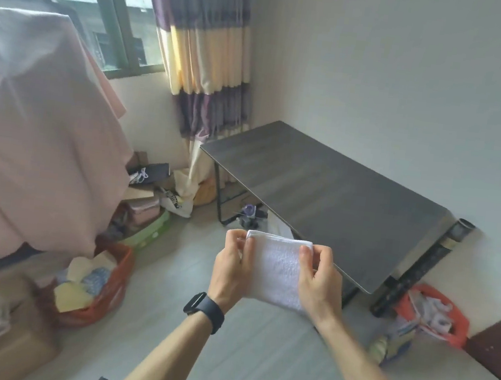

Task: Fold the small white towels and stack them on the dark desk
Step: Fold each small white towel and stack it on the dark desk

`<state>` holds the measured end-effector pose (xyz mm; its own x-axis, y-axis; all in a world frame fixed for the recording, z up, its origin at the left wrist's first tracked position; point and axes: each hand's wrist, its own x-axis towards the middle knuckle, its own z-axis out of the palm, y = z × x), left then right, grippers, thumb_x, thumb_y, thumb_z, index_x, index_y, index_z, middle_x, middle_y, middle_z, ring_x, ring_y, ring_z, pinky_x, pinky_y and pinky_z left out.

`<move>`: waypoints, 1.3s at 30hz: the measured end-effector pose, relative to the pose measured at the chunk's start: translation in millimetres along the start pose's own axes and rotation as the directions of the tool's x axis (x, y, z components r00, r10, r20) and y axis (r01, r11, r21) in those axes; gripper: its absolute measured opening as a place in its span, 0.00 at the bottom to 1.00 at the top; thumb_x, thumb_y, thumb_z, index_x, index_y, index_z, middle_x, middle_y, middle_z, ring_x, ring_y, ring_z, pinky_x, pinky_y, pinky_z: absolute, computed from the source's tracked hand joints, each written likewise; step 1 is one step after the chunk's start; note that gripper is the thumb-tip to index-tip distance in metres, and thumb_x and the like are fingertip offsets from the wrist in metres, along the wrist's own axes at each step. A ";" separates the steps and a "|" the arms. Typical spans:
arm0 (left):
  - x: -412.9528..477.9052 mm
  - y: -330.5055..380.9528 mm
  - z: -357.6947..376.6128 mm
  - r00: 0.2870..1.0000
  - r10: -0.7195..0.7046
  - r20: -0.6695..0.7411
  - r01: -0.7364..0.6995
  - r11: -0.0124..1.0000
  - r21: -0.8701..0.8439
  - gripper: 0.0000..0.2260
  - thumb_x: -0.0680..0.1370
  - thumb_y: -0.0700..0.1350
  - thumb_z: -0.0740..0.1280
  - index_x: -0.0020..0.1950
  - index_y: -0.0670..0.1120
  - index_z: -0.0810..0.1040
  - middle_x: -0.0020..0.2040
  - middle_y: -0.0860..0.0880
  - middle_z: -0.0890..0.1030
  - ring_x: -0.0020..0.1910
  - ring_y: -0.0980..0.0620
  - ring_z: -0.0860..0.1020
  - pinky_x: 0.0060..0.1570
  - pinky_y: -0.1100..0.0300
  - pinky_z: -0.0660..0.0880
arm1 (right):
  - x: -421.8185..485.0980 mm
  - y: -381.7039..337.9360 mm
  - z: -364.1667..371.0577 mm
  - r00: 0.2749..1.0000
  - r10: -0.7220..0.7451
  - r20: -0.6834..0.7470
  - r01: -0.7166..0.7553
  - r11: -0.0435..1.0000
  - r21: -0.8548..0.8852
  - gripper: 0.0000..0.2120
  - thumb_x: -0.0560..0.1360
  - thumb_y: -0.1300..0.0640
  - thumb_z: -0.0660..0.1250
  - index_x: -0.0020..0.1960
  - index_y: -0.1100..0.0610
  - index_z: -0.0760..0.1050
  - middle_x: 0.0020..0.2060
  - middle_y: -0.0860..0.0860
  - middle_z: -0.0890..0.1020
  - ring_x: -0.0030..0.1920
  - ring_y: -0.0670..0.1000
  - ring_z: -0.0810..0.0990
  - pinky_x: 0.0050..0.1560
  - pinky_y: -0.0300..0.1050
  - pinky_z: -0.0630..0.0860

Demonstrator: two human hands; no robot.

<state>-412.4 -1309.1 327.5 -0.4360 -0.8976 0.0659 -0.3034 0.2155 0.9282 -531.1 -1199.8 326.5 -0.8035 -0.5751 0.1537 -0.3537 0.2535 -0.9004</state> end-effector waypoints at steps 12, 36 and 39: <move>262.9 -86.3 -56.3 0.989 -0.148 0.003 0.148 0.987 -0.066 0.10 0.83 0.53 0.60 0.54 0.47 0.74 0.45 0.56 0.79 0.41 0.63 0.76 0.37 0.73 0.69 | 197.6 -22.5 213.2 0.990 0.121 0.071 -0.122 0.992 0.012 0.12 0.81 0.45 0.59 0.47 0.52 0.72 0.39 0.43 0.81 0.42 0.34 0.77 0.39 0.38 0.70; 748.1 -132.1 48.6 0.924 -0.303 0.232 0.297 0.953 0.061 0.14 0.80 0.58 0.63 0.47 0.47 0.73 0.40 0.55 0.78 0.35 0.58 0.73 0.34 0.65 0.71 | 614.5 30.7 406.5 0.921 0.390 -0.006 -0.390 0.921 0.012 0.09 0.82 0.45 0.58 0.49 0.49 0.71 0.41 0.42 0.79 0.43 0.39 0.77 0.38 0.33 0.69; 793.8 -142.4 67.8 0.910 -0.307 0.279 0.286 0.952 0.112 0.13 0.80 0.57 0.62 0.48 0.47 0.72 0.41 0.55 0.78 0.36 0.57 0.73 0.35 0.63 0.70 | 650.8 44.5 424.2 0.900 0.434 -0.047 -0.434 0.901 0.007 0.10 0.82 0.44 0.57 0.48 0.50 0.70 0.41 0.43 0.80 0.43 0.42 0.78 0.39 0.39 0.70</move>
<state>-772.7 -2026.2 222.7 -0.5404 -0.7753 -0.3271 -0.5083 -0.0091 0.8612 -866.7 -1892.7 213.8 -0.8991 -0.3707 -0.2329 0.0335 0.4722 -0.8808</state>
